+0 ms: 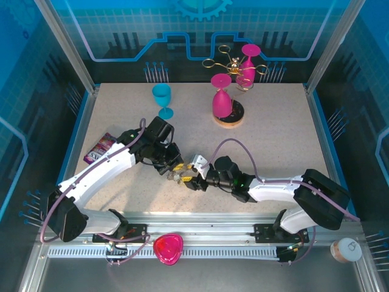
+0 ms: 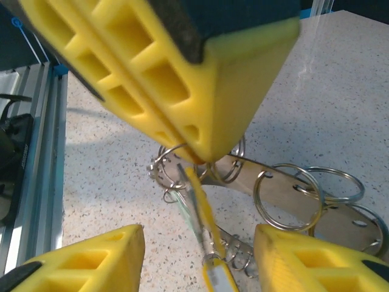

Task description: Put the keys on the keyring

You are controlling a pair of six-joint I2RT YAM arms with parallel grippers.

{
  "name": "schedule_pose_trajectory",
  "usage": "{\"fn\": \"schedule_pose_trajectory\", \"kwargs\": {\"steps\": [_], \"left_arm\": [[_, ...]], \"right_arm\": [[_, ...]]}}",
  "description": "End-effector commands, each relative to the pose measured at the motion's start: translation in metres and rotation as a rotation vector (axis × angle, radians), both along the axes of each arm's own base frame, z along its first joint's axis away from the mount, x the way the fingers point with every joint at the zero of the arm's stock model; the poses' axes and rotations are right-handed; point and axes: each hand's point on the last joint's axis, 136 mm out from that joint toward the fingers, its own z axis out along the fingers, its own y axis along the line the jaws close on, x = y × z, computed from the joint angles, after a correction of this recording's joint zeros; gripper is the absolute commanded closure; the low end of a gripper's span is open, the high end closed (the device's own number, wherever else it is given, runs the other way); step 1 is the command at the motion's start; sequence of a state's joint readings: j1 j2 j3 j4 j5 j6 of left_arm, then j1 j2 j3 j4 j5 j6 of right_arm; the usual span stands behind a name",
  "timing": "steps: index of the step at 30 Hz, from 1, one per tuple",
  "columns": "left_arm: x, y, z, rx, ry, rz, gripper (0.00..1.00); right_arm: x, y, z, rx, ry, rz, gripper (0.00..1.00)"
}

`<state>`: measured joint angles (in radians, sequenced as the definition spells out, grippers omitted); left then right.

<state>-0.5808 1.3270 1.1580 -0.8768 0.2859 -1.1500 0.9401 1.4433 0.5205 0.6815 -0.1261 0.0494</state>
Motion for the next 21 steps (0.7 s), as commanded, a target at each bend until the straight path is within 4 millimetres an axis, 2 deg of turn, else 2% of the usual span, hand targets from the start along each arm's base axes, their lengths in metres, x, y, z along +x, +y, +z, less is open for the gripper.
{"fn": "schedule_pose_trajectory", "kwargs": {"steps": [1,9,17,21], "left_arm": [[-0.002,-0.008,0.013,-0.044,0.009,-0.039,1.0],[-0.003,-0.011,0.014,-0.054,0.015,-0.059,1.0],[-0.005,-0.008,0.013,-0.041,0.017,-0.059,1.0],[-0.004,-0.007,0.013,-0.036,0.018,-0.053,1.0]], "right_arm": [[0.006,0.001,0.016,0.077,-0.028,0.004,0.53],[0.002,0.007,0.021,0.123,-0.019,0.073,0.57],[0.001,0.003,0.019,0.122,-0.007,0.074,0.82],[-0.001,-0.008,0.011,0.097,0.009,0.063,0.9]]}}
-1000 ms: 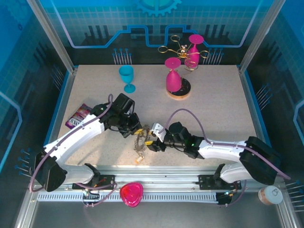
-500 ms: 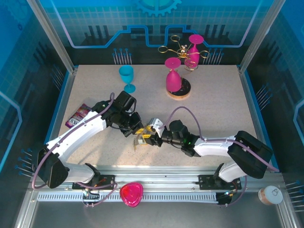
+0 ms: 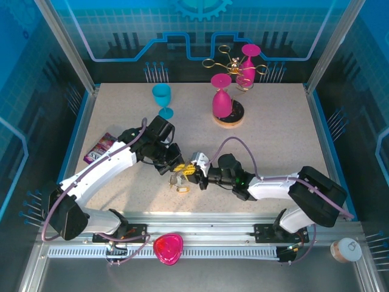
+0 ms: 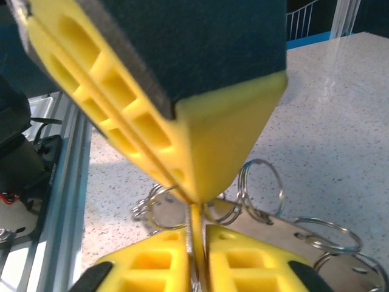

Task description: Put the keys on the keyring

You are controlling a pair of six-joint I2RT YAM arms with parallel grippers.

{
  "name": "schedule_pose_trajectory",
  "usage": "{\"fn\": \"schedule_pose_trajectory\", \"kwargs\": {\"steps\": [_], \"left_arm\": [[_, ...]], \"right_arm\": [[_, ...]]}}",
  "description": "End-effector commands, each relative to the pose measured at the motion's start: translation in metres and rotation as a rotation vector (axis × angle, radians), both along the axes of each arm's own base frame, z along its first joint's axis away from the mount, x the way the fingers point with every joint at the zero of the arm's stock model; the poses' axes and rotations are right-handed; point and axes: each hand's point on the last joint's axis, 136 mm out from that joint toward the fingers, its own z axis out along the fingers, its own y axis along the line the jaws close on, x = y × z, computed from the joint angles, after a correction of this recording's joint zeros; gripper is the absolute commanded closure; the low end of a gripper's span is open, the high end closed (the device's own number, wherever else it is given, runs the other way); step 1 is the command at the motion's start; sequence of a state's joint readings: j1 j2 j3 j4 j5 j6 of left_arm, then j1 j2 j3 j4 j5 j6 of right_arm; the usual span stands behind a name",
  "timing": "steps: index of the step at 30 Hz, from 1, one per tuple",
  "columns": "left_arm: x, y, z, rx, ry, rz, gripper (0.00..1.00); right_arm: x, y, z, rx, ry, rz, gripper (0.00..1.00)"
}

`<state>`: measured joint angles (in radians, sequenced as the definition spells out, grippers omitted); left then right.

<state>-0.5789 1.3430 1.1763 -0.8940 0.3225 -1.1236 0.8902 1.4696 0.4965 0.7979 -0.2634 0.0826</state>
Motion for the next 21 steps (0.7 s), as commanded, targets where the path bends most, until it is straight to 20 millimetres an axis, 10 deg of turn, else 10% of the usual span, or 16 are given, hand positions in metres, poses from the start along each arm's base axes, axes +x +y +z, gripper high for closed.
{"fn": "schedule_pose_trajectory", "kwargs": {"steps": [1,9,16,21], "left_arm": [[-0.002,-0.002,0.01,-0.016,0.0,-0.017,1.0],[0.0,0.0,0.011,-0.014,-0.008,-0.01,1.0],[0.0,-0.001,0.01,-0.017,0.003,-0.002,1.0],[-0.001,0.0,0.003,-0.015,0.022,0.01,1.0]], "right_arm": [[0.001,-0.013,0.0,0.001,-0.005,-0.013,0.92],[0.0,-0.026,-0.014,-0.043,0.037,-0.018,0.95],[0.006,-0.025,-0.006,-0.028,0.046,-0.042,0.54],[0.005,-0.034,0.002,-0.046,0.001,-0.062,0.6]]}}
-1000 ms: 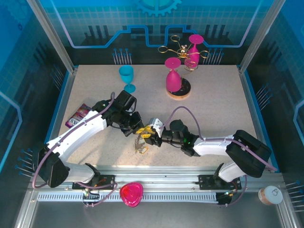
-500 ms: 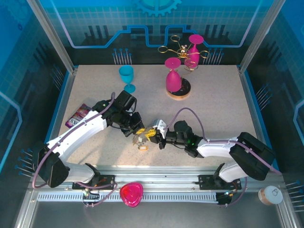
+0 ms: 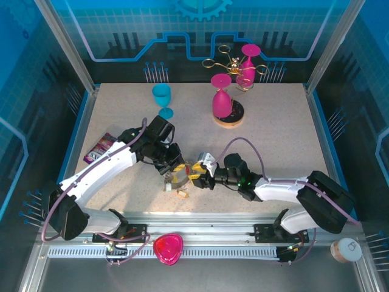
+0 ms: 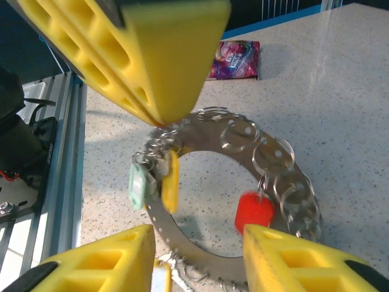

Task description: Put the keys on the keyring

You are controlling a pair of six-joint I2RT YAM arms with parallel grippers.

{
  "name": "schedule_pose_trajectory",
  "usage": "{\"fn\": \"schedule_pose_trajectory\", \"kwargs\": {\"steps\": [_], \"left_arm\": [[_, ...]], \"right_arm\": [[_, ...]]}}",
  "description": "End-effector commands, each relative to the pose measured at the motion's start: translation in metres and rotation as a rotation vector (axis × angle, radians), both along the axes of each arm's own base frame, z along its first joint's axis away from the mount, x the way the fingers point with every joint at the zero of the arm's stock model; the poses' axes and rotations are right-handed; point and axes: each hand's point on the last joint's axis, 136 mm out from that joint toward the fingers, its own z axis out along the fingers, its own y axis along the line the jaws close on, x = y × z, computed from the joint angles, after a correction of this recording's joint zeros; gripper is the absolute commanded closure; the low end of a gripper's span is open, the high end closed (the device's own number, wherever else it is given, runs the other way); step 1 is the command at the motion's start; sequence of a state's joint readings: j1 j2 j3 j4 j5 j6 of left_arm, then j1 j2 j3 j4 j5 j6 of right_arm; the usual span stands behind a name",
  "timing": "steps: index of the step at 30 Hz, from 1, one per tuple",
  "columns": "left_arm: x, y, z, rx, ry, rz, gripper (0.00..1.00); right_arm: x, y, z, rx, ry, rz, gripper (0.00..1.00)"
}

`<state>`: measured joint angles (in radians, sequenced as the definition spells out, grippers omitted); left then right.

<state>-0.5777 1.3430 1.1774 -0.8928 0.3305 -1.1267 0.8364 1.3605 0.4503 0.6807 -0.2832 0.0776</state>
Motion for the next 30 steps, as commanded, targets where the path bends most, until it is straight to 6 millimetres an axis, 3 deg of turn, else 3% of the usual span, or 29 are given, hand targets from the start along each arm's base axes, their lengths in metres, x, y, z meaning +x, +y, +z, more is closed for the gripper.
{"fn": "schedule_pose_trajectory", "kwargs": {"steps": [1,6,10,15,18,24,30], "left_arm": [[0.0,0.001,0.0,-0.004,0.016,0.012,1.0],[0.011,0.013,-0.01,0.04,-0.012,0.041,1.0],[0.031,0.061,-0.015,0.163,-0.099,0.159,1.0],[0.029,0.13,-0.042,0.372,-0.11,0.303,0.73],[0.029,0.154,-0.057,0.41,-0.125,0.385,0.59],[0.042,0.163,-0.074,0.413,-0.146,0.356,0.55],[0.047,0.148,-0.093,0.363,-0.046,0.327,0.61]], "right_arm": [[0.004,-0.009,0.005,-0.02,-0.035,-0.031,0.62],[0.01,-0.013,-0.006,-0.059,-0.016,-0.064,0.59],[0.013,-0.012,-0.013,-0.122,0.016,-0.066,0.53],[0.018,-0.012,-0.015,-0.168,0.047,-0.08,0.5],[0.022,-0.01,-0.017,-0.215,0.071,-0.076,0.5],[0.025,-0.006,-0.016,-0.251,0.096,-0.059,0.5],[0.028,-0.003,-0.019,-0.269,0.115,-0.059,0.52]]}}
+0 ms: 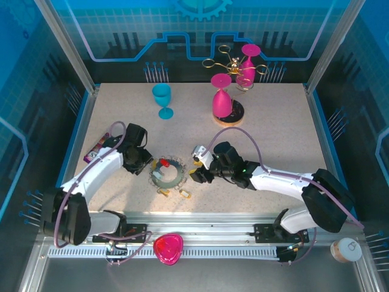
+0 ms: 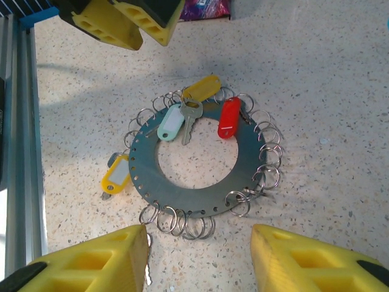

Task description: Put the keys on the keyring

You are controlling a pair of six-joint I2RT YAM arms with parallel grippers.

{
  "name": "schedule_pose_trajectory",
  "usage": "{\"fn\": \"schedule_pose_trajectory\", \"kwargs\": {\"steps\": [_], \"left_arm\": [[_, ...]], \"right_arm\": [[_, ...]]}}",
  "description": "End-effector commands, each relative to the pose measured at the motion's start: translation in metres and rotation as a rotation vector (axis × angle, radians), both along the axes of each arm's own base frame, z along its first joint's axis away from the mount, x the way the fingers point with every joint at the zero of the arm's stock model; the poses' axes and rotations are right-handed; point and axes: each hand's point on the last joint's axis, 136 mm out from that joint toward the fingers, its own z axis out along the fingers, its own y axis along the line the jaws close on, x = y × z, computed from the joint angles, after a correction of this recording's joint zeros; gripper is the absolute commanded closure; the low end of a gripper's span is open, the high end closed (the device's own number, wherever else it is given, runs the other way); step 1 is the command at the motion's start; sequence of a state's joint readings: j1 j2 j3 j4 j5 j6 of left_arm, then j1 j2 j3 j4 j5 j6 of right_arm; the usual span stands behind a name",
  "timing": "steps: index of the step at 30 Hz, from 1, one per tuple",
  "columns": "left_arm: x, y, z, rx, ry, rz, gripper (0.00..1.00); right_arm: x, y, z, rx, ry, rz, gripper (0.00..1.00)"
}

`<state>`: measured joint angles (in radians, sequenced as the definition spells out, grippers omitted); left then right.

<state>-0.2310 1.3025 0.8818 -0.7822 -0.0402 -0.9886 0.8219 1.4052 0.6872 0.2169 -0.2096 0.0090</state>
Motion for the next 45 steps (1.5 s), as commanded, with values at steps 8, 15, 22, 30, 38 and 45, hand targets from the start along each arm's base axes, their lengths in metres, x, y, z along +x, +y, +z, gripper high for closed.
{"fn": "schedule_pose_trajectory", "kwargs": {"steps": [8,15,22,30,38,45], "left_arm": [[0.019,-0.031,-0.023,-0.066,0.034,-0.004,0.68],[0.01,-0.018,-0.033,0.02,0.081,0.043,0.7],[0.018,0.027,-0.001,0.179,-0.019,0.07,0.55],[-0.003,0.087,0.029,0.245,-0.148,0.234,0.49],[-0.018,0.105,0.049,0.301,-0.291,0.26,0.49],[-0.018,0.106,0.055,0.306,-0.345,0.242,0.49]], "right_arm": [[0.004,-0.002,-0.005,-0.023,0.028,-0.011,0.54],[0.003,-0.005,-0.006,-0.022,0.019,-0.016,0.54],[0.011,0.024,0.0,-0.01,-0.042,0.063,0.54],[0.021,0.098,-0.018,-0.107,-0.089,0.218,0.57],[0.024,0.134,-0.054,-0.168,-0.026,0.26,0.58],[0.033,0.148,-0.075,-0.231,-0.056,0.264,0.59]]}}
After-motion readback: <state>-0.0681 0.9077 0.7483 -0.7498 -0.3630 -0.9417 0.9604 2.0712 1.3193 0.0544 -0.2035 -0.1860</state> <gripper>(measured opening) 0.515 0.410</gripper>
